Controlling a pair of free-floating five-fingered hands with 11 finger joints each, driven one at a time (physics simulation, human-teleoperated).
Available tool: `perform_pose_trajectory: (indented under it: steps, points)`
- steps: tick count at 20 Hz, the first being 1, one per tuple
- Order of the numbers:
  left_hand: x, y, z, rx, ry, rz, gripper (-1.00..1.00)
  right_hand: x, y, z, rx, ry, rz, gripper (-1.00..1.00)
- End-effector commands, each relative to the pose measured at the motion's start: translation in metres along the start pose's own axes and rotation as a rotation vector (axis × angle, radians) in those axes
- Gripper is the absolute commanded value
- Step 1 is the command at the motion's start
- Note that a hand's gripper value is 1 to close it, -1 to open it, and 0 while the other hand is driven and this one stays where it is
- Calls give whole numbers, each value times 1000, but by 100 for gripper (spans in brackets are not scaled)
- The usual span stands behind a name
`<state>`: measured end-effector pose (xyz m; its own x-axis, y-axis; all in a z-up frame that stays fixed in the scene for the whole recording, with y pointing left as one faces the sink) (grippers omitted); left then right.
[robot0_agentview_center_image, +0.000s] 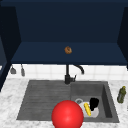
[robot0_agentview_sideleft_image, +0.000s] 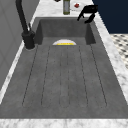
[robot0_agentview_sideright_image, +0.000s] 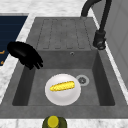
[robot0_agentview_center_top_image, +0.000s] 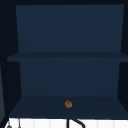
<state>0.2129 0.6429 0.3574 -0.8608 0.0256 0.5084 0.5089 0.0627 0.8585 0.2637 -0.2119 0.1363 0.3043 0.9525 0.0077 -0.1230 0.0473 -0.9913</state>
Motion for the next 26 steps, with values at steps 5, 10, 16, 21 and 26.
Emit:
perform_pose_trajectory:
  steps: [5, 10, 16, 21, 26]
  points:
    - [22, 15, -3, -14, 8, -18, -100, 0, 0, 0, 0, 0, 0, 0]
    - [50, 33, -7, -44, 30, -12, -100, 0, 0, 0, 0, 0, 0, 0]
    - [83, 58, -14, -56, 42, -3, -100, 0, 0, 0, 0, 0, 0, 0]
    - [112, 80, -25, -65, 47, -3, -100, 0, 0, 0, 0, 0, 0, 0]
    - [144, 92, -48, -84, 62, -4, -100, 0, 0, 0, 0, 0, 0, 0]
